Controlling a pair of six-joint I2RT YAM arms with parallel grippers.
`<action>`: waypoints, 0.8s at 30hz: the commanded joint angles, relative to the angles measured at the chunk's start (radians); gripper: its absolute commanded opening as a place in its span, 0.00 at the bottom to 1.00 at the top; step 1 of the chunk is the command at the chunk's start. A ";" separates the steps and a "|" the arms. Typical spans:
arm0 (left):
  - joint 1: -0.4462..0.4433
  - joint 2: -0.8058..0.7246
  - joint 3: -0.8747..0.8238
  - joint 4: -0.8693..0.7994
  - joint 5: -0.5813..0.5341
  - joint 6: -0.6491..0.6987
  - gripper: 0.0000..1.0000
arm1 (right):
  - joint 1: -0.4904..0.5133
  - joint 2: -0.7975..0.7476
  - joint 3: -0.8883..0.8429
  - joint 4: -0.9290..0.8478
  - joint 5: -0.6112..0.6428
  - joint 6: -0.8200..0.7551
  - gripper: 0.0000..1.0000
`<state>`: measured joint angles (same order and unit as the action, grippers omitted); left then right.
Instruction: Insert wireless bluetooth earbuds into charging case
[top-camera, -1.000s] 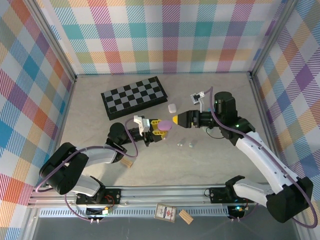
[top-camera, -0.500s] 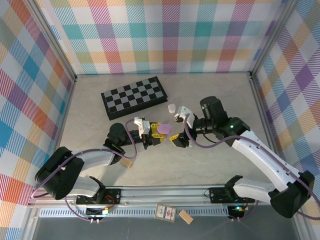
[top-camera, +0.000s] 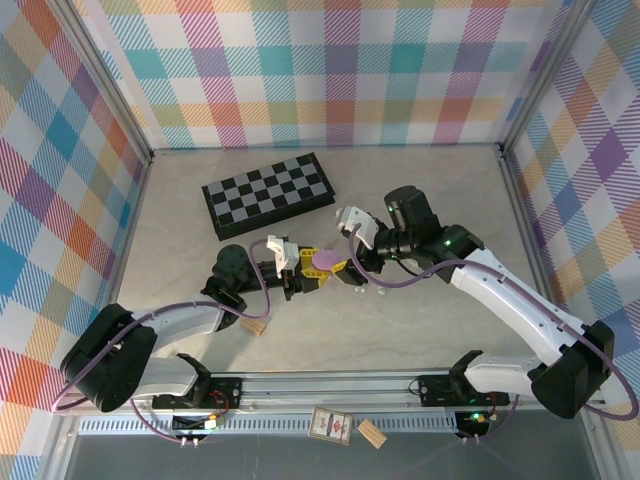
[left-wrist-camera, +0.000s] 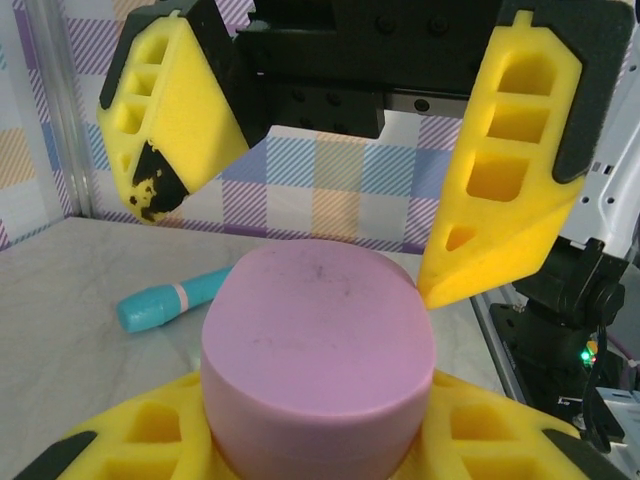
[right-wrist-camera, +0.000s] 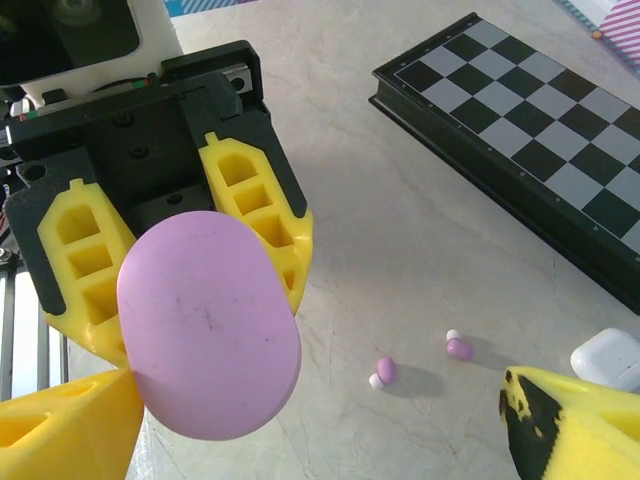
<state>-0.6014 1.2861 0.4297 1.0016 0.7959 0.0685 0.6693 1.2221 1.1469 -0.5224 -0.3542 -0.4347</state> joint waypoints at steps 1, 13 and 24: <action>-0.003 -0.023 0.021 -0.006 0.053 0.040 0.29 | -0.002 -0.006 0.032 0.064 0.040 0.006 0.91; -0.002 -0.020 0.004 0.026 0.063 0.029 0.29 | -0.003 -0.026 0.039 0.147 0.142 0.115 0.90; 0.004 -0.028 -0.029 0.040 0.037 0.034 0.29 | -0.004 -0.086 0.027 0.183 0.029 0.182 0.93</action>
<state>-0.6003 1.2823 0.4179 0.9791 0.8185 0.0761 0.6678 1.1893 1.1713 -0.3996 -0.2626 -0.2993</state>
